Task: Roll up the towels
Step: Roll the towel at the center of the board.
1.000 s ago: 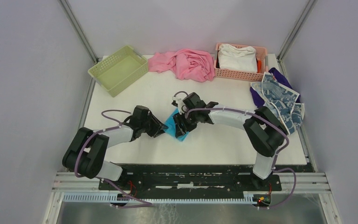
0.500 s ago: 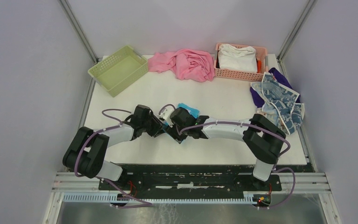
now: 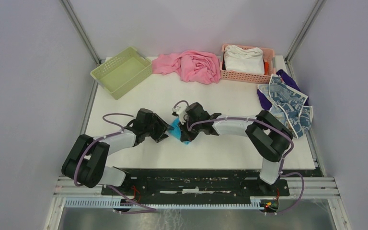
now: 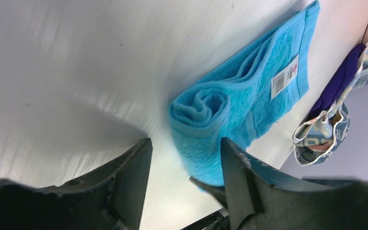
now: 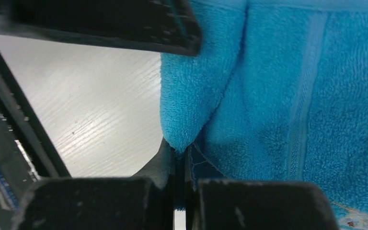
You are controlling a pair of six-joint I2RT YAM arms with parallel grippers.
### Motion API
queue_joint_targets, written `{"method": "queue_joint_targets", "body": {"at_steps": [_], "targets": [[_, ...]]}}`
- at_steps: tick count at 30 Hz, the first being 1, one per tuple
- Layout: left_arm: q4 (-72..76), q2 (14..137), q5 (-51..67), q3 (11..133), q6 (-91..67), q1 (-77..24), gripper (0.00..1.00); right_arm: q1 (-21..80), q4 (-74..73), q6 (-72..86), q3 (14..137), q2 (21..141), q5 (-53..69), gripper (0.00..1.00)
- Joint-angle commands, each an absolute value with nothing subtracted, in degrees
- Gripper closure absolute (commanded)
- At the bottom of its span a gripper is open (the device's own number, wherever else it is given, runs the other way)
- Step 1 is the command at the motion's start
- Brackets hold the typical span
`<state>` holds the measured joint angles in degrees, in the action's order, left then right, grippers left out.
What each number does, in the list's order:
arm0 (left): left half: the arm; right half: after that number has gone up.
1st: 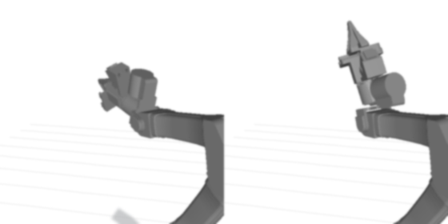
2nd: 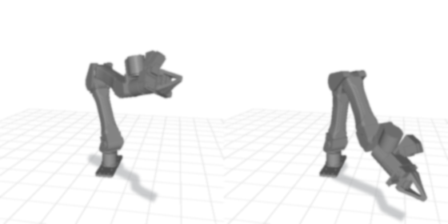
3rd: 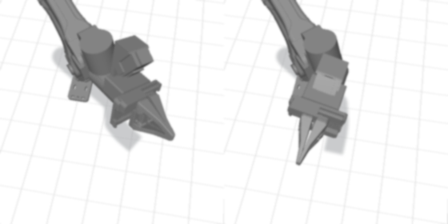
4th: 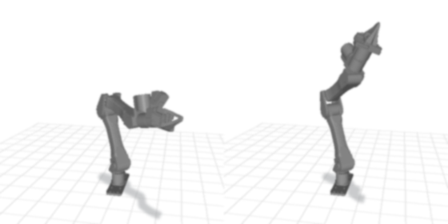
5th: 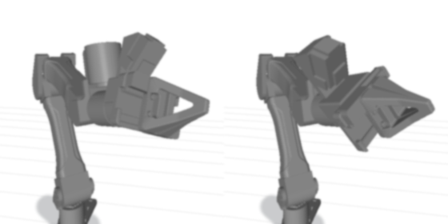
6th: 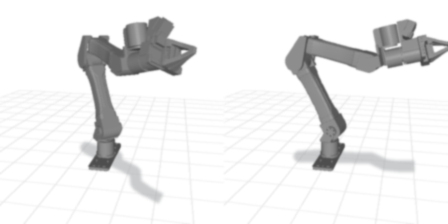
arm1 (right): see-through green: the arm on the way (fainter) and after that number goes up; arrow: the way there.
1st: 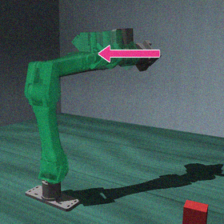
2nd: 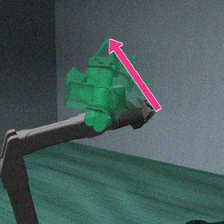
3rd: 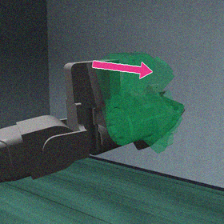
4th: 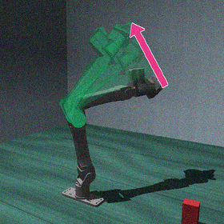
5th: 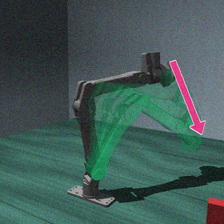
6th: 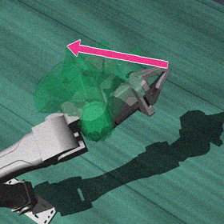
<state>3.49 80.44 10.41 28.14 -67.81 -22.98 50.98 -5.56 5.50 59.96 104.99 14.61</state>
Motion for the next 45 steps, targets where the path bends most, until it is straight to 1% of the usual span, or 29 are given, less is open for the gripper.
{"method": "queue_joint_targets", "body": {"at_steps": [1,4,8,11,14,18,21,27,31,33,37,39,40,43,45], "targets": [[0.7,77.6,6.5,25.2,-66.5,-22.9,0.33,43.1,4.2,16.8,56.5,106.5,37.4,1.00],[4.0,75.1,7.7,23.6,-66.2,-22.8,0.27,39.3,11.4,24.3,54.9,110.2,46.4,1.00],[9.5,74.2,10.0,22.0,-65.8,-22.7,0.23,36.2,21.1,34.2,54.9,116.2,54.8,0.99],[15.5,75.4,12.1,20.7,-67.1,-22.4,0.23,34.0,32.4,45.7,53.8,119.9,58.6,1.00],[19.5,77.8,13.3,20.0,-68.4,-22.1,0.24,31.9,41.6,55.0,52.4,123.2,60.0,1.00],[23.4,81.0,14.9,19.6,-69.7,-20.9,0.27,29.9,47.8,62.7,51.4,126.5,61.2,0.99],[25.6,83.4,15.9,20.2,-70.0,-20.5,0.29,29.5,45.4,62.6,51.2,127.9,61.2,0.99],[28.8,88.9,17.4,22.1,-70.1,-20.6,0.32,29.3,27.4,51.7,52.8,127.9,59.2,1.00],[29.8,93.2,17.5,23.5,-69.8,-20.5,0.36,29.4,24.8,49.9,52.6,127.9,58.7,1.00],[30.3,95.4,17.6,24.1,-69.8,-20.6,0.40,29.3,24.0,49.0,52.6,127.8,58.5,0.99],[30.9,99.4,17.1,24.6,-69.9,-20.9,0.52,29.5,17.5,43.9,53.6,125.6,56.6,0.96],[30.2,100.2,16.4,24.7,-69.9,-21.1,0.58,29.7,12.8,40.4,54.4,123.7,54.9,0.93],[29.4,100.2,15.7,24.8,-70.1,-21.2,0.61,29.8,10.6,38.7,54.7,122.4,54.0,0.90],[24.1,97.9,12.6,25.3,-69.9,-21.5,0.69,30.4,4.4,33.7,55.1,117.7,50.1,0.74],[17.6,95.0,9.3,26.5,-69.0,-21.6,0.73,31.2,-0.1,30.1,55.3,113.7,46.8,0.67]]}}
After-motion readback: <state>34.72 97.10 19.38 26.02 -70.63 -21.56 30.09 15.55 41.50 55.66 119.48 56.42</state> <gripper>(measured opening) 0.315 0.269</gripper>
